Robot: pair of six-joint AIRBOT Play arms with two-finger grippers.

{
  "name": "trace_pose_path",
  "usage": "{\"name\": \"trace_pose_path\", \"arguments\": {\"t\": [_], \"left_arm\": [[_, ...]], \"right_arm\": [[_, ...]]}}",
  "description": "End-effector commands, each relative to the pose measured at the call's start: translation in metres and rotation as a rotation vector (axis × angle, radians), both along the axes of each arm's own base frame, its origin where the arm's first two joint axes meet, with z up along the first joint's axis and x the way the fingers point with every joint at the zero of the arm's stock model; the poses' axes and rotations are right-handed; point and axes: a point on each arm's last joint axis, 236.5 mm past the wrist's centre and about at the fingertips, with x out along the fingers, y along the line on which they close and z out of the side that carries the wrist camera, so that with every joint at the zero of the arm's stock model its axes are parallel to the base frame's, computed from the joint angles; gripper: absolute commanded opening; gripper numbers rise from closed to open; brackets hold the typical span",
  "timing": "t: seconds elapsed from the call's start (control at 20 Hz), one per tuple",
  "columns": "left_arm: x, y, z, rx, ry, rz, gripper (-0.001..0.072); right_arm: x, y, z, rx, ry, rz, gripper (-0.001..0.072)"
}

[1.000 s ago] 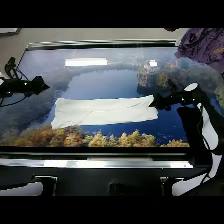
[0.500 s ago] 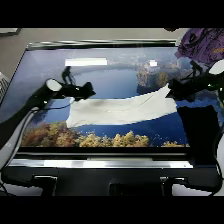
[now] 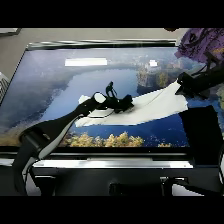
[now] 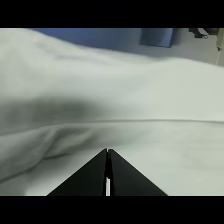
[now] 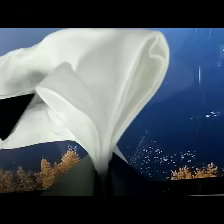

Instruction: Fold the clothes and pants, and hang the long-sleeved shirts on hangers.

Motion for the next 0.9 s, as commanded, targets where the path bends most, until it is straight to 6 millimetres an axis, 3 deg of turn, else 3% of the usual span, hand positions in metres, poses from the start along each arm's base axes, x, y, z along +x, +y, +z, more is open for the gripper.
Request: {"name": "trace_pose_path", "arguments": {"t": [0.0,0.35,0.5,0.65,0.75,0.85], "left_arm": [[-0.029,-0.049,-0.008,-0.062,0.07,-0.036,0.0017],[-0.048,-0.076,-0.024,-0.065,0.11,-0.039,0.0017],[-0.046,-0.071,-0.019,-0.068,0.116,-0.056,0.0016],[-0.035,-0.042,0.002,-0.036,0.081,-0.115,0.0016],[-0.017,-0.004,0.024,0.037,0.011,-0.151,0.0016],[0.0,0.05,0.048,0.152,-0.038,-0.162,0.0016]], "right_arm": [[-0.002,-0.009,0.014,-0.044,-0.014,-0.013,0.0027],[-0.011,-0.007,0.03,-0.043,-0.011,0.007,0.0027],[-0.013,-0.007,0.03,-0.048,-0.003,0.008,0.0027],[-0.008,0.002,0.033,-0.011,-0.028,0.018,0.0027],[-0.003,0.022,0.037,0.022,-0.053,0.054,0.0026],[0.004,0.052,0.041,0.043,-0.082,0.075,0.0026]]}}
